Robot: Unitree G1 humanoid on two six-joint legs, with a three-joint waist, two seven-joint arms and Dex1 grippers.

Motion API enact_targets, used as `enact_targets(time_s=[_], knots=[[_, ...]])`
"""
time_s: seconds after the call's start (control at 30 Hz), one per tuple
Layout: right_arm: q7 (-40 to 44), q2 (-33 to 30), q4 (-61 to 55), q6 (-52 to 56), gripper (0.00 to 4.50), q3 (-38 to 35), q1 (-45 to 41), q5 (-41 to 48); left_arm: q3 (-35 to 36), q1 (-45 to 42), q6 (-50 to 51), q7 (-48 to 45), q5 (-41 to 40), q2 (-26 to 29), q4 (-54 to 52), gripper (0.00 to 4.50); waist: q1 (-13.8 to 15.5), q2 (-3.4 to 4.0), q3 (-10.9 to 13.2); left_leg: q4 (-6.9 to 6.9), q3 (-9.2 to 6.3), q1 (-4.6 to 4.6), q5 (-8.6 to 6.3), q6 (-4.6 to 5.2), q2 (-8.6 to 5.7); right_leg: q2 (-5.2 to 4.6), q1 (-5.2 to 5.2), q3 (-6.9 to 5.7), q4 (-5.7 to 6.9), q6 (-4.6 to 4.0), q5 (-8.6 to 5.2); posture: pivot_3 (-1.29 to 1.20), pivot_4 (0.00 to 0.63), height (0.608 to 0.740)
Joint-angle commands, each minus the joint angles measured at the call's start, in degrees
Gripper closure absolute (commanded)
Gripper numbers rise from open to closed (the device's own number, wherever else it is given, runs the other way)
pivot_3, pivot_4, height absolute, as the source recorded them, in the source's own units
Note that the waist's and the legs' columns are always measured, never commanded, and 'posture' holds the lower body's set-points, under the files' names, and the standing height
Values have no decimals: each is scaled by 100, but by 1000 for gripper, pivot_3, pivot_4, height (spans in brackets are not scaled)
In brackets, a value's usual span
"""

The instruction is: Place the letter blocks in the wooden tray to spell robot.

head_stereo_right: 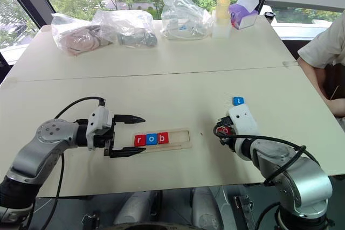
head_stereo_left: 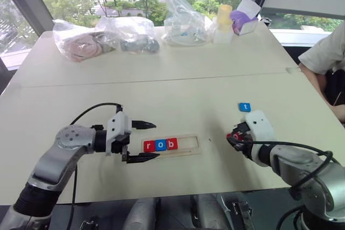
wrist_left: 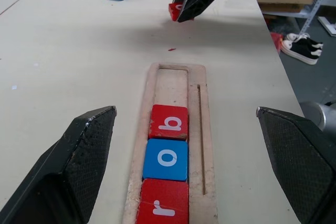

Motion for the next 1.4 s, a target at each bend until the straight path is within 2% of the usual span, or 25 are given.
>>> enact_targets(time_s=[0.03, 0.13, 0.17, 0.27, 0.37, 0.5, 0.53, 0.57, 0.7, 0.8, 0.87, 1.13, 1.37, 1.4], knots=[[-424, 1, 51, 41, 1898, -183, -89, 496, 35, 2, -14, 22, -15, 3, -101, 0, 3, 1, 0, 0, 1, 0, 0, 0, -2, 0, 0, 0, 0, 0, 0, 0, 150, 740], [-481, -420, 169, 41, 286, -137, -284, 1048, 73, 73, 9, 59, -39, 29, -180, 0, 2, 1, 0, 1, 1, 0, 0, 0, -2, -1, 1, 0, 0, -1, 0, 0, 150, 740], [-377, -724, 222, 41, 10, -108, -411, 1233, 77, 90, 11, 65, -41, 36, -197, 0, -3, 5, 2, 1, 0, 0, 0, 0, -2, -1, 1, 0, 0, -1, -1, 0, 150, 740], [561, -2032, 489, -40, 10, 77, -944, 1697, 89, 105, 52, 89, -64, 49, -249, 0, -2, 10, 6, 3, 4, 0, 0, 1, -2, -2, 4, -2, -4, -2, -2, 0, 150, 740], [2072, -3299, 943, -1210, 10, 399, -1066, 1498, 91, 118, 50, 101, -67, 38, -263, 0, 4, 8, 6, 2, -1, 1, 0, 2, 2, 1, 12, -14, -9, -2, -6, 0, 150, 740], [4475, -4415, 1815, -4650, 10, 819, -199, 123, 73, 91, 14, 96, -41, 4, -214, 0, 16, 4, 8, 2, 2, 3, -5, 9, -3, 0, 27, -27, -20, 18, -14, 0, 150, 740], [5170, -4816, 2150, -5798, 10, 1079, 141, -445, 63, 105, -21, 91, -16, 1, -214, 0, 11, 5, 8, 2, 6, 5, -6, 11, -4, -2, 34, -28, -27, 21, -14, 0, 150, 740], [5595, -4962, 2482, -6728, 10, 1296, 244, -886, 57, 116, -46, 85, 0, -1, -206, 0, 6, 6, 8, 3, 6, 5, -7, 13, -5, -8, 34, -25, -30, 23, -14, 0, 150, 740], [6141, -4335, 3548, -7703, 10, 1771, -451, -1143, 58, 137, -106, 91, 32, -9, -166, 0, -67, -4, 14, 10, 15, 13, -9, 14, -2, -8, 38, -10, -31, 18, -10, 0, 150, 740], [6802, -4183, 4309, -8238, 10, 2222, -800, -1570, 80, 205, -119, 128, 23, -14, -209, 0, -17, 1, 16, 11, 13, 20, -7, 11, 1, -7, 36, -3, -13, 13, -10, 0, 150, 740], [6927, -3935, 4808, -8517, 10, 2418, -1121, -1803, 103, 241, -109, 139, -1, -2, -241, 0, -5, 0, 17, 12, 8, 20, -7, 10, 1, -5, 37, -7, -14, 12, -10, 0, 150, 740], [7375, -3422, 5824, -8848, 10, 2675, -1581, -2174, 168, 292, -103, 78, -48, 91, -273, 0, 12, 1, 17, 13, 4, 14, -7, 9, -4, -11, 34, -6, -17, 12, -10, 0, 150, 740], [7410, -3074, 5978, -8890, 10, 2630, -1661, -2214, 241, 355, -95, 8, -114, 180, -300, 0, -9, 2, 16, 13, 2, 17, -7, 9, -1, -12, 33, -5, -12, 11, -9, 0, 150, 740], [7387, -3034, 5980, -8884, 527, 2612, -1671, -2214, 252, 363, -97, -4, -117, 192, -297, 0, -11, 2, 16, 13, 2, 17, -7, 8, -1, -12, 33, -4, -12, 10, -9, 0, 150, 740]])
